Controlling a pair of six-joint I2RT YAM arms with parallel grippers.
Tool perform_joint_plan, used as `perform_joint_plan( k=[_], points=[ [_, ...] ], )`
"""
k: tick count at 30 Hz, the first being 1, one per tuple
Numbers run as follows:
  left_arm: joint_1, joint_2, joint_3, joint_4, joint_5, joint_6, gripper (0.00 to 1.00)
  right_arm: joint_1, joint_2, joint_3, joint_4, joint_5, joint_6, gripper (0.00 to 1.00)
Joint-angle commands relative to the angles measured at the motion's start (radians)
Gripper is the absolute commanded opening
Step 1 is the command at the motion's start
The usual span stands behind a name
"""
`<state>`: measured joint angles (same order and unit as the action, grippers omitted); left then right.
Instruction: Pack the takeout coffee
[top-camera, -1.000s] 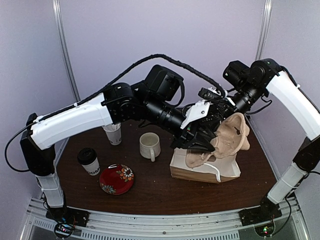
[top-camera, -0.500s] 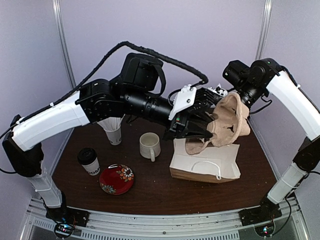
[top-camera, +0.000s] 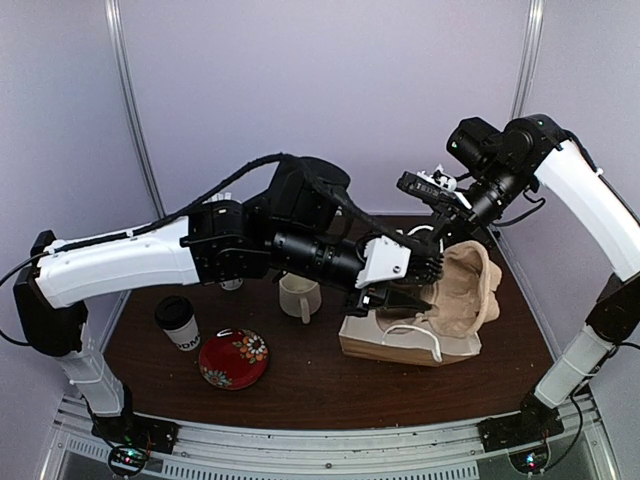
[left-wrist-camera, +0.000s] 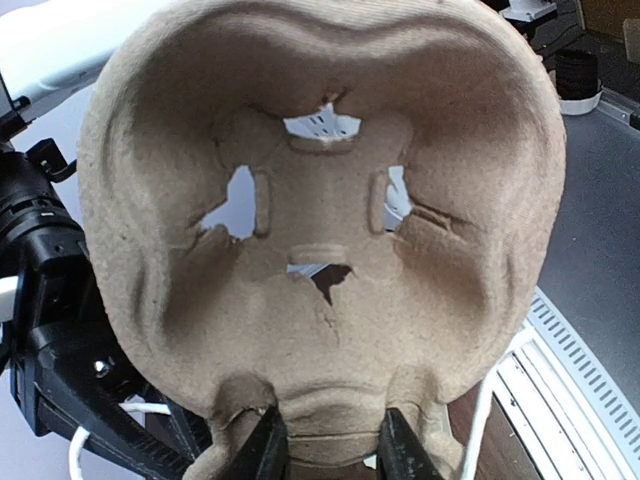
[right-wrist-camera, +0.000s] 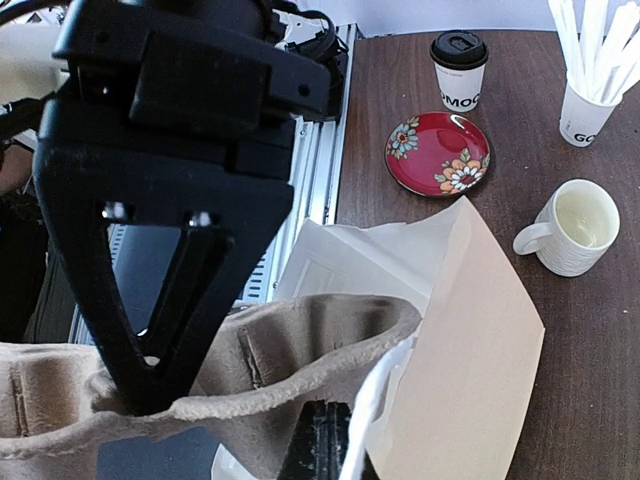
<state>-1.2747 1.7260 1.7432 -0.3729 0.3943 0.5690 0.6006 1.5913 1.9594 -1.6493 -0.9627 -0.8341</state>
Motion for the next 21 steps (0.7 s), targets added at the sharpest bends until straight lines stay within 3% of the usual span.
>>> perform_joint_plan(
  k=[1, 15, 21],
  points=[
    [-0.005, 0.010, -0.029, 0.085, -0.039, 0.027, 0.25, 0.008, -0.009, 0.025, -0.044, -0.021, 0.004, 0.00],
    [-0.022, 0.046, -0.008, -0.081, -0.072, 0.037, 0.25, 0.008, -0.016, 0.024, -0.031, -0.021, 0.001, 0.00],
    [-0.021, 0.111, 0.066, -0.206, -0.134, 0.044, 0.25, 0.008, -0.007, 0.021, -0.022, -0.026, -0.005, 0.00]
  ],
)
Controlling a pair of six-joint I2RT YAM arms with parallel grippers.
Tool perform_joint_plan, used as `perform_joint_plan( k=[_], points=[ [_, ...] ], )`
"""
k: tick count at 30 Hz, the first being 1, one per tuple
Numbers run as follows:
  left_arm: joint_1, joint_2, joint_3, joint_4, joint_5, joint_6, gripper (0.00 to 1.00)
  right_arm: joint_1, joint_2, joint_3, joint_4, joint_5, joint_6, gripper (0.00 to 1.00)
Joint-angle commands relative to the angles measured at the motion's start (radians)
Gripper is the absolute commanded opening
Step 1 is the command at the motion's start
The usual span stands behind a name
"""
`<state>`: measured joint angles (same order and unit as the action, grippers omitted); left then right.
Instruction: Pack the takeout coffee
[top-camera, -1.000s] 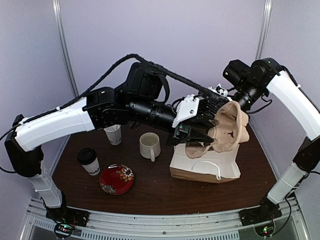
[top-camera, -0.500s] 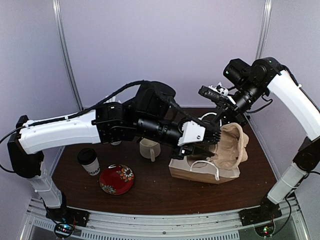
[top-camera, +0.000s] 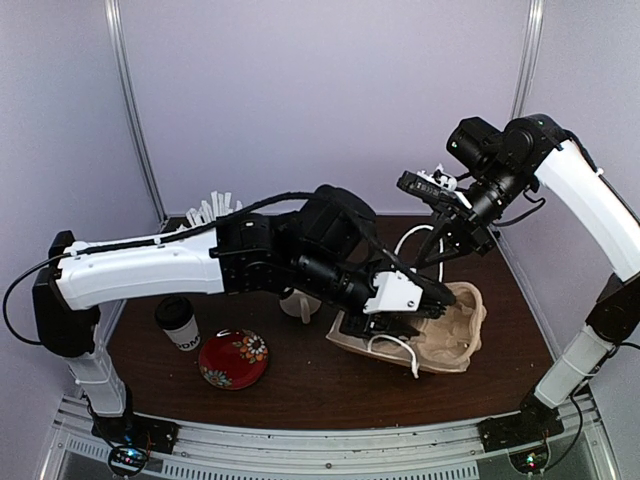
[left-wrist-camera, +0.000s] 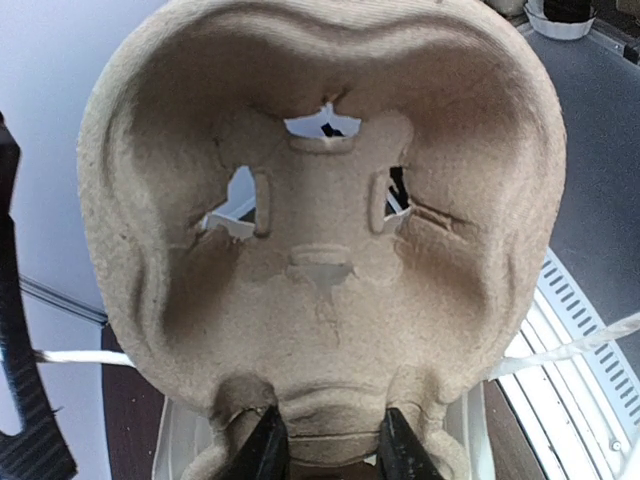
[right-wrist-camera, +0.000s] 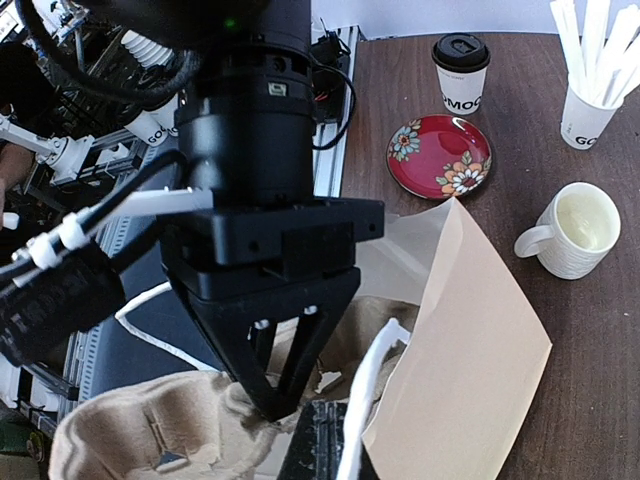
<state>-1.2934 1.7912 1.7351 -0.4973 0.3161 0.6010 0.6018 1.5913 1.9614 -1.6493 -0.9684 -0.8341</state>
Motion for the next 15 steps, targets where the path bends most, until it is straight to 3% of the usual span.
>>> perform_joint_plan(
  k=[1, 7, 15],
  points=[
    [-0.003, 0.063, 0.095, -0.100, -0.083, 0.012, 0.25, 0.007, -0.005, 0.020, -0.024, -0.021, -0.004, 0.00],
    [-0.003, 0.120, 0.154, -0.153, -0.177, 0.012, 0.25, -0.007, -0.008, 0.034, -0.032, -0.004, -0.003, 0.05],
    [-0.003, 0.100, 0.149, -0.173, -0.217, -0.004, 0.26, -0.098, -0.009, 0.037, -0.064, -0.034, -0.039, 0.01]
  ],
)
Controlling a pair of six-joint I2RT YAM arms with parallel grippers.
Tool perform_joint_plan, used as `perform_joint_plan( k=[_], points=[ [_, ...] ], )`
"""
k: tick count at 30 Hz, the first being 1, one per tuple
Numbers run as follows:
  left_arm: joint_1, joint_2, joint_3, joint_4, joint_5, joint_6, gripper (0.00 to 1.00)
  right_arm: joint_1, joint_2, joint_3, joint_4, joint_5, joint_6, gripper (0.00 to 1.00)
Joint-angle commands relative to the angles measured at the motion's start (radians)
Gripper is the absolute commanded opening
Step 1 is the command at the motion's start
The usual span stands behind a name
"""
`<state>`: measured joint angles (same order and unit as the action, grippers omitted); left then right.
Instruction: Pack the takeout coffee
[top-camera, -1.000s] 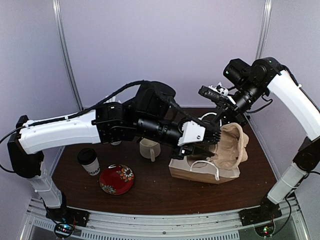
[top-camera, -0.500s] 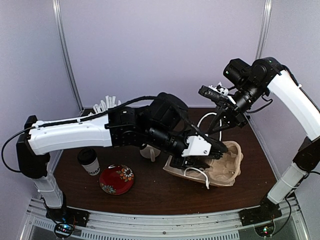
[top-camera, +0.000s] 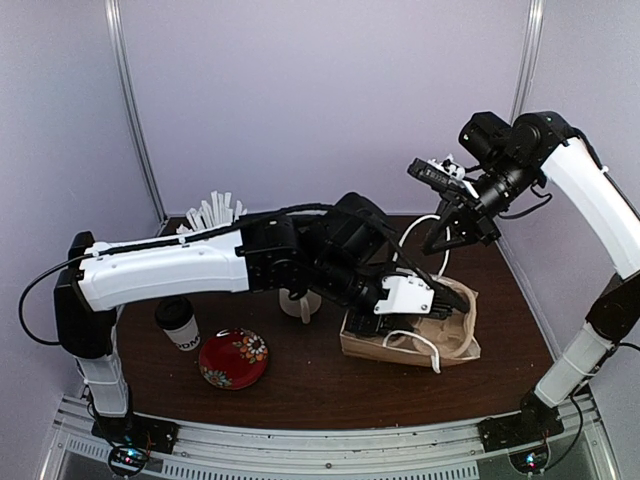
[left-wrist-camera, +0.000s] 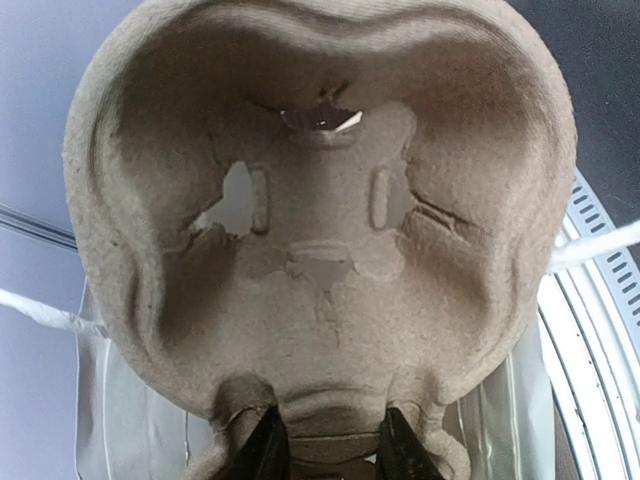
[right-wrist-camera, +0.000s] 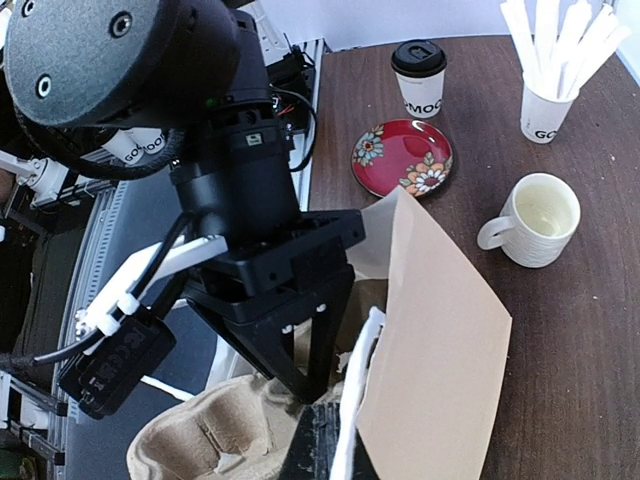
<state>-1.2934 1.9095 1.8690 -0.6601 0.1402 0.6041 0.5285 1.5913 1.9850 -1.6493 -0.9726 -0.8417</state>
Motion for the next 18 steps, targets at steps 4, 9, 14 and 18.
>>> perform_joint_plan(
  k=[4, 9, 14, 18],
  points=[
    [-0.001, -0.023, 0.011, -0.016, -0.083, -0.018, 0.26, -0.030, -0.004, 0.001, -0.061, -0.032, -0.041, 0.01],
    [0.001, -0.078, -0.046, 0.037, -0.066, -0.034, 0.25, -0.036, -0.001, -0.005, -0.059, -0.025, -0.033, 0.34],
    [0.007, -0.086, -0.045, 0.031, -0.086, -0.043, 0.25, -0.036, -0.021, -0.043, -0.070, 0.047, -0.039, 0.54],
    [0.014, -0.082, -0.052, 0.017, -0.088, -0.048, 0.25, -0.036, -0.062, -0.106, -0.062, 0.127, -0.040, 0.59]
  ],
)
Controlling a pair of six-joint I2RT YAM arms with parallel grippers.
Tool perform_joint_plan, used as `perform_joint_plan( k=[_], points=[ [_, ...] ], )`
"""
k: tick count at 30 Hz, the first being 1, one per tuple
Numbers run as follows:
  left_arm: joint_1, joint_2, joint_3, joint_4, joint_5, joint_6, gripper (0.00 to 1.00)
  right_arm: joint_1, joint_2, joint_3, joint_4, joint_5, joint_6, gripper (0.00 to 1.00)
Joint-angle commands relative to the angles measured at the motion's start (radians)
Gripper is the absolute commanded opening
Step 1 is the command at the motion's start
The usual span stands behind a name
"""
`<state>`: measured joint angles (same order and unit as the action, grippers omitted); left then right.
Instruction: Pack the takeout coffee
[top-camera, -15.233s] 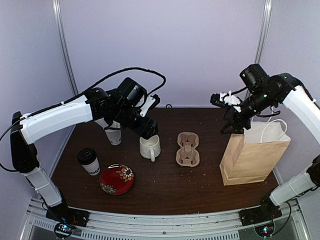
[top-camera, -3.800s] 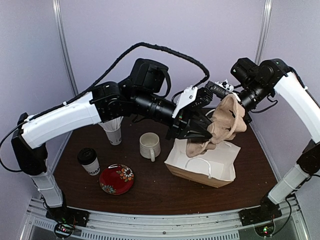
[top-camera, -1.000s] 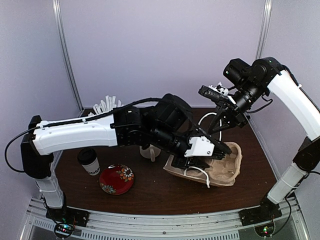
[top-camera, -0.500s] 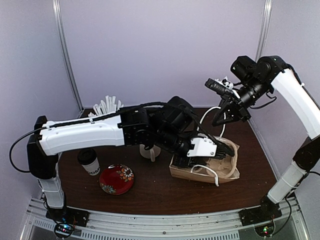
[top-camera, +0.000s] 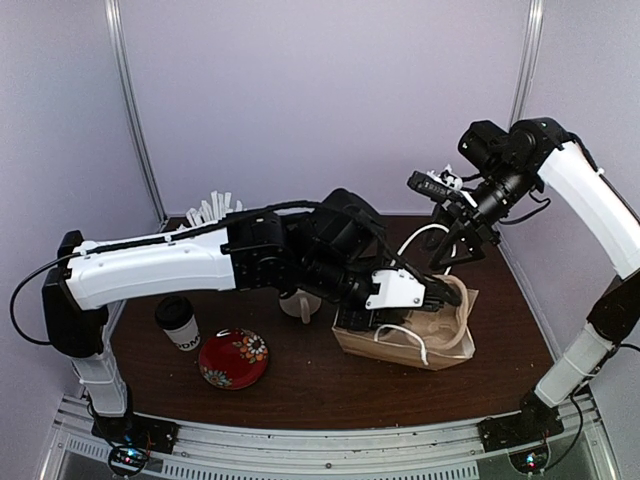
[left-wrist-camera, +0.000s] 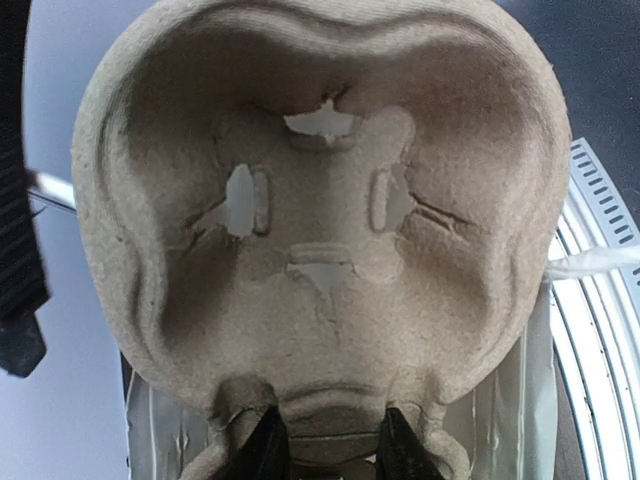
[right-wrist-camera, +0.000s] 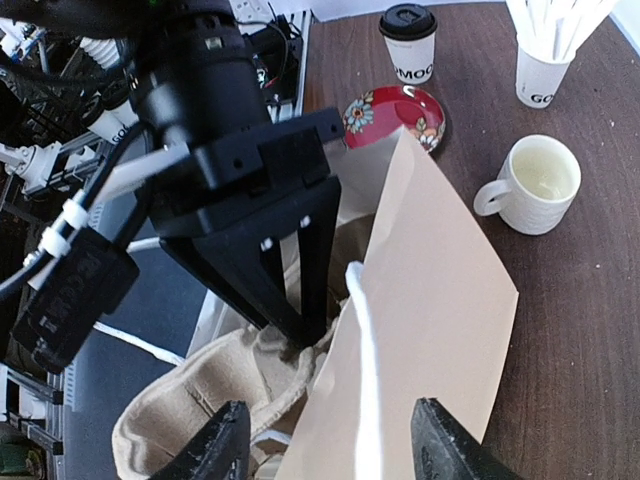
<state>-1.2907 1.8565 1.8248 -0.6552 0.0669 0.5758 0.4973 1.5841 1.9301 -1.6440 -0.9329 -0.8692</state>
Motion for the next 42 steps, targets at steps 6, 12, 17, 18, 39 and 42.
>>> perform_joint_plan(
  k=[6, 12, 17, 18, 39, 42],
  points=[
    [0.016, 0.003, 0.040, -0.076, -0.026, -0.014, 0.25, -0.006, -0.096, -0.086, -0.080, 0.136, -0.018, 0.61],
    [0.022, 0.075, 0.125, -0.171, -0.051, -0.013, 0.25, -0.066, -0.093, -0.012, -0.155, 0.065, -0.084, 0.67],
    [0.024, 0.121, 0.164, -0.205, -0.112, -0.013, 0.25, -0.203, -0.066, 0.019, -0.155, 0.018, -0.142, 0.71],
    [0.025, 0.131, 0.177, -0.219, -0.115, -0.011, 0.26, -0.235, -0.054, 0.017, -0.156, -0.007, -0.157, 0.71],
    [0.059, 0.197, 0.288, -0.360, -0.098, -0.083, 0.26, -0.290, 0.493, -0.232, 0.486, 0.135, 0.265, 0.57],
    [0.064, 0.206, 0.298, -0.398, -0.095, -0.100, 0.26, -0.229, 0.554, -0.212, 0.484, 0.162, 0.262, 0.57]
  ],
)
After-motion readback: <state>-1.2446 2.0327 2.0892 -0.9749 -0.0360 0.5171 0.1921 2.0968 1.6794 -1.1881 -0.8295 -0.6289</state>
